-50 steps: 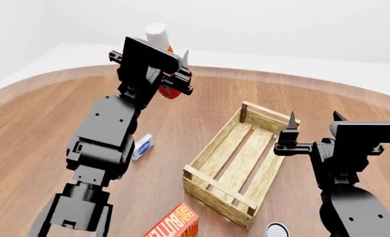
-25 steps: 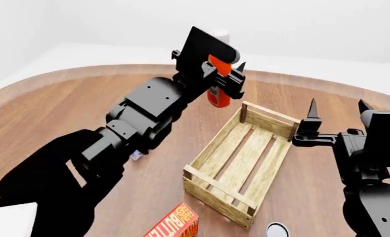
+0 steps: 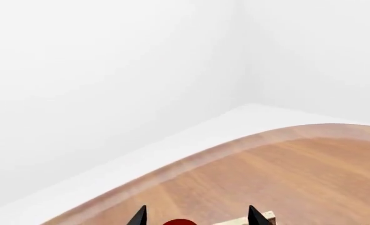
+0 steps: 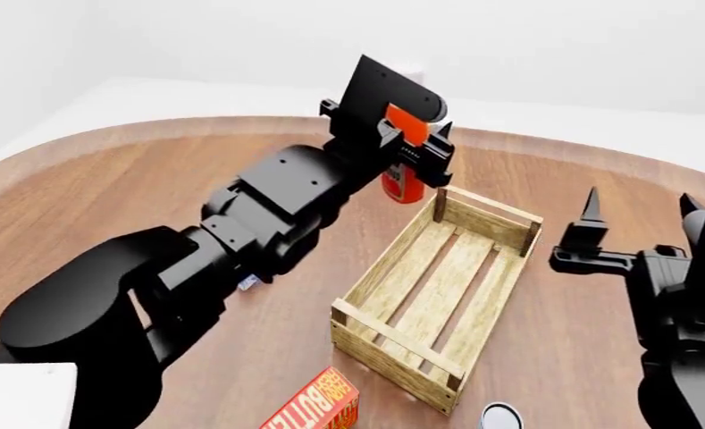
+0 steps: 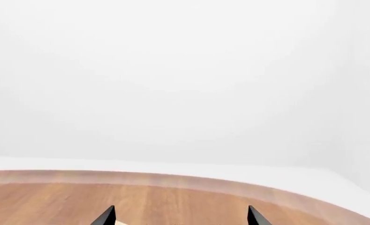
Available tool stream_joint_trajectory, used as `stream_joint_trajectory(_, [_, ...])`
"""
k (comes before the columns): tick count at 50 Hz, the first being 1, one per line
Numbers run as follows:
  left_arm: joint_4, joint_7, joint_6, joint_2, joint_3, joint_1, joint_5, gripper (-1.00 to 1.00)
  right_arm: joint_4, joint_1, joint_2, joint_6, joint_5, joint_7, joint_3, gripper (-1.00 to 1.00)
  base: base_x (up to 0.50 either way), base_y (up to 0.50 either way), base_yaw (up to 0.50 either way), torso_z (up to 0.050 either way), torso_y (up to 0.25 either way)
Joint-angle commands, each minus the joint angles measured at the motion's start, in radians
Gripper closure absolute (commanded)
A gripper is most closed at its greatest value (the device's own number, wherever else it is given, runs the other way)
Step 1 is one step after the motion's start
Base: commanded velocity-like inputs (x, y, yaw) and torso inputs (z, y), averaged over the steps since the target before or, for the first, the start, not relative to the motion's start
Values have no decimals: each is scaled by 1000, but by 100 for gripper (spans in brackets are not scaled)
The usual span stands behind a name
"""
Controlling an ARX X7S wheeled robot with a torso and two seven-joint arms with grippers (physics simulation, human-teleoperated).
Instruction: Pick up the ketchup, and put it in the wooden tray.
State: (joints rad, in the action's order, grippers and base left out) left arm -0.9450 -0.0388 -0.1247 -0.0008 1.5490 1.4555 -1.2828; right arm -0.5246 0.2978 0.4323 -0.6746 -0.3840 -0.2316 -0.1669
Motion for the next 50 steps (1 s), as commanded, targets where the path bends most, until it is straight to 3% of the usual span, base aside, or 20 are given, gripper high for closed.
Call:
stream_joint_trajectory(1, [44,18,-2,1,3,8,-28,100,-12,-9,-5,-16,5,-33,-15,-100,0,0,0,0,0])
stream_joint_trajectory(25, [74,30,-4,1,5,14,-31,100,-17,-6,-10,-39,3,-65,-21,-100,0,0,0,0,-31])
stream_joint_trajectory(50, [98,30,-7,1,6,24,-48,100,-19,-5,-10,-49,1,-83,-21,-100,0,0,0,7,-223])
